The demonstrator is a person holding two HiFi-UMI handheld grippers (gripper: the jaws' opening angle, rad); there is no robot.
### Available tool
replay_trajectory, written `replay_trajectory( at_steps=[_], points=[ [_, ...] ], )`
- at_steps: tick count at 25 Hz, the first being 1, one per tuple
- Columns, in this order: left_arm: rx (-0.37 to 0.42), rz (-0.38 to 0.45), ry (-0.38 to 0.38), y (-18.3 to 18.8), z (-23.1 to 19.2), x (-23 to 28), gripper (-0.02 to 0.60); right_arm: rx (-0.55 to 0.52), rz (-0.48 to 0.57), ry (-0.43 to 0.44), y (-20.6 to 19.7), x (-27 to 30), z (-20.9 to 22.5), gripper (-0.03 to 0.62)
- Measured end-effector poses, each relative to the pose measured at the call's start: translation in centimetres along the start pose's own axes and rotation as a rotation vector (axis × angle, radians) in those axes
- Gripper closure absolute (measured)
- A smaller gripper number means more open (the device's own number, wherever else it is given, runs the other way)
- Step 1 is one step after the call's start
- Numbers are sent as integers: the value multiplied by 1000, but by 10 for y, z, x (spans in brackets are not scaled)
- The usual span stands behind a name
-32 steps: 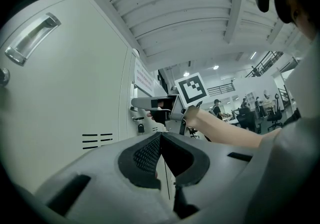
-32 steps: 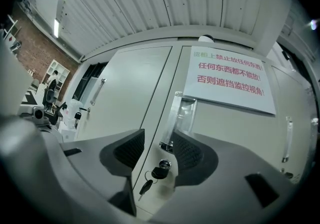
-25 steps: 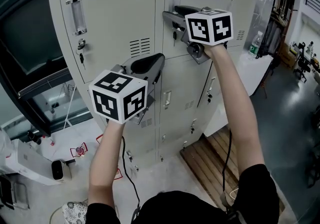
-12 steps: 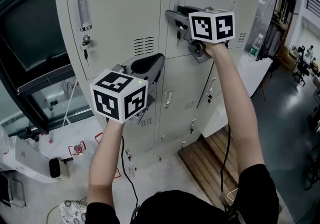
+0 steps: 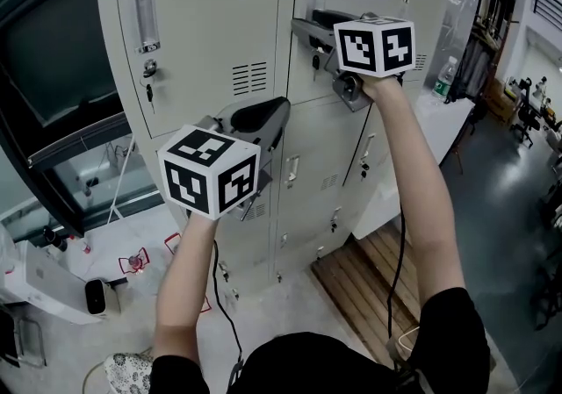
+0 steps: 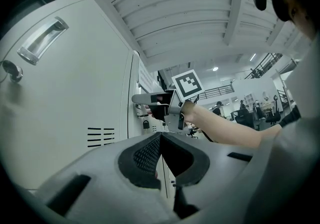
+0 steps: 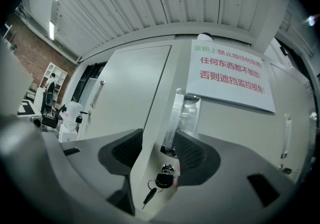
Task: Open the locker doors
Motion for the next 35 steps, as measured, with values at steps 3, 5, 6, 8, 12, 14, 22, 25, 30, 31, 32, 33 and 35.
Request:
replay_trajectory(
  at_steps=[3,5,6,8,12,14,22,25,30,31,32,33,35],
  points=[
    [0,-7,-11,-3,4,1,563,-12,2,-1,2,-7,-2,401],
    [0,-11,-18,-4,7,2,563,-20,3,-2,3,-12,-3,401],
    [1,-13,-22,-5,9,3,563,-23,3,-3,4,-14,-4,401],
    [2,-17,-30,-5,11,4,563,-32,6,-7,5,-18,-5,401],
    [0,-24,-42,-6,13,6,563,-42,14,-22,7,-24,-7,401],
    [-1,-25,-46,-7,15,7,563,-48,16,-37,8,-27,-7,402],
    [0,-41,-59,-14,16,12,563,-62,32,-62,8,-34,-4,422],
    [3,-44,-63,-15,18,14,563,-59,37,-74,7,-36,-2,450],
    [3,-42,-67,-15,17,15,563,-52,44,-63,7,-37,-1,451],
    [2,-42,-68,-16,17,16,563,-51,46,-62,7,-37,-1,451],
    [1,-42,-68,-17,17,17,563,-50,47,-63,6,-37,-1,451],
    [0,-42,-68,-18,17,17,563,-50,47,-63,6,-37,-1,451],
    [0,-43,-67,-19,16,19,564,-44,50,-60,4,-37,0,451]
  ],
)
Point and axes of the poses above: the fingertips, and each gripper's own axes: x forward along the fingers, z to its right, y out of its top, the point moved 8 cm from there along -x, backward along the fingers, and after that the axes turned 11 degrees about z, right-handed, at the moved point
